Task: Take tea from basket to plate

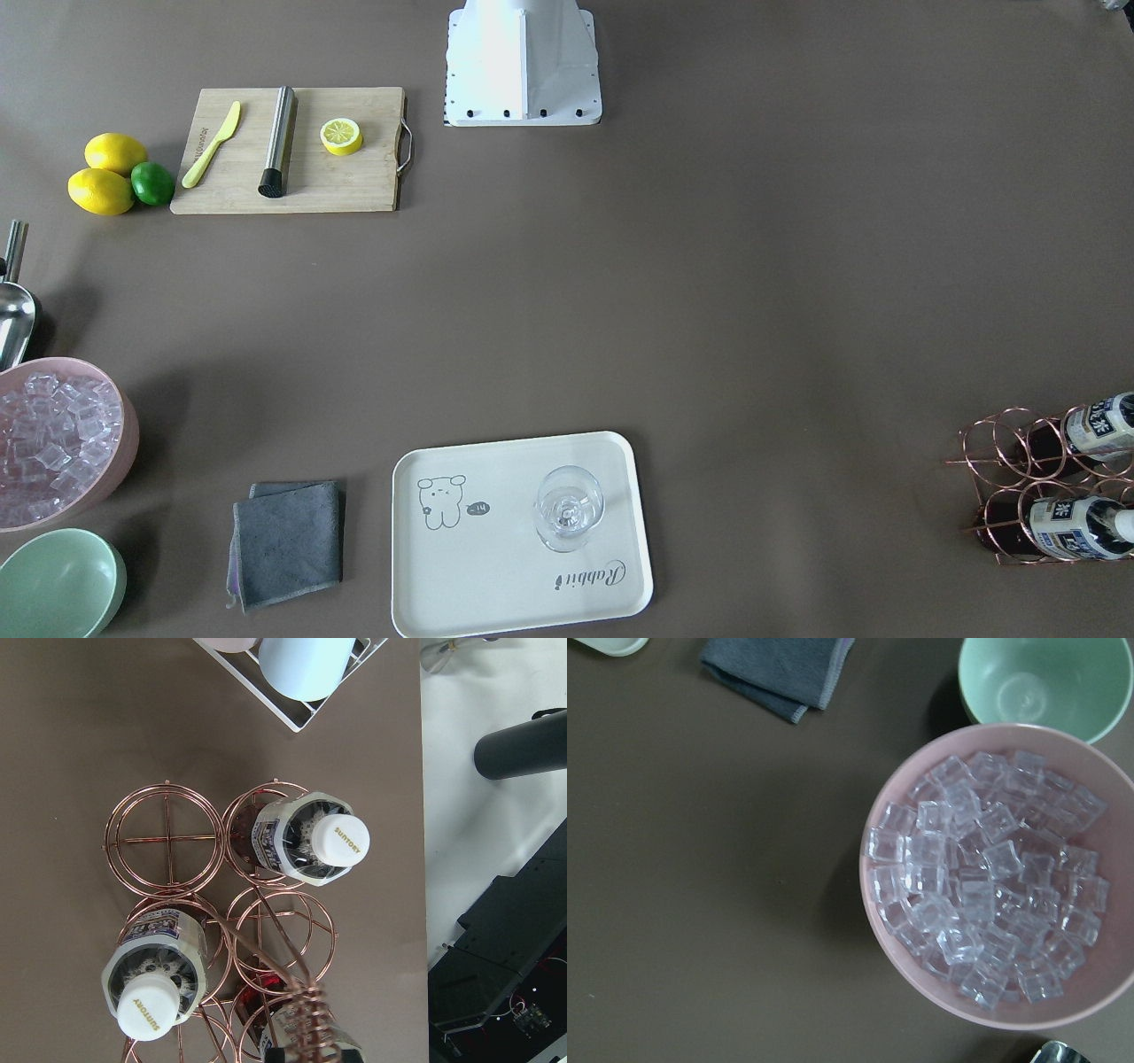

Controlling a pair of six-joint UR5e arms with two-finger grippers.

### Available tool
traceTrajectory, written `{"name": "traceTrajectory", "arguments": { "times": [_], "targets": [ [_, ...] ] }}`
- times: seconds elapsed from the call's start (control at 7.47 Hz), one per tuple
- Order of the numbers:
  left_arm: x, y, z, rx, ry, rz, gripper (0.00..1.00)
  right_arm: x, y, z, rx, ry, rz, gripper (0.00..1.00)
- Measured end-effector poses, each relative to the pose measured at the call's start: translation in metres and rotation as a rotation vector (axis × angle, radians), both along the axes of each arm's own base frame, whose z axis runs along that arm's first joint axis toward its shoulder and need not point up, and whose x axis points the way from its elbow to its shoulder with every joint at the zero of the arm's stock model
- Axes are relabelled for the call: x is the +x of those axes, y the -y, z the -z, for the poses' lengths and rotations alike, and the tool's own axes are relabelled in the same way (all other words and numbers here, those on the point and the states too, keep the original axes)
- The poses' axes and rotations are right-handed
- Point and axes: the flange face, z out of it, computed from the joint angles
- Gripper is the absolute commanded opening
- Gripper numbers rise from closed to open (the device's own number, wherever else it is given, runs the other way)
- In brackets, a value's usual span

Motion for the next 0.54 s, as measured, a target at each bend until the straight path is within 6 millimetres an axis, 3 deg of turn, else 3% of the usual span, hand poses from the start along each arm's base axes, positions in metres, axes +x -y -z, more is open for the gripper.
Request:
{"name": "traceTrajectory", "arguments": {
  "times": [0.27,0.54],
  "targets": [
    [-0.018,-0.014,0.030,0.016,-0.003,0.029,0.00,-0.046,0.000,0.043,0.158,0.069,0.078,1.00],
    [-0.021,-0.059,0.070,0.030,-0.004,0.036,0.00,-0.075,-0.014,0.067,0.304,0.164,0.148,1.00]
  ]
}}
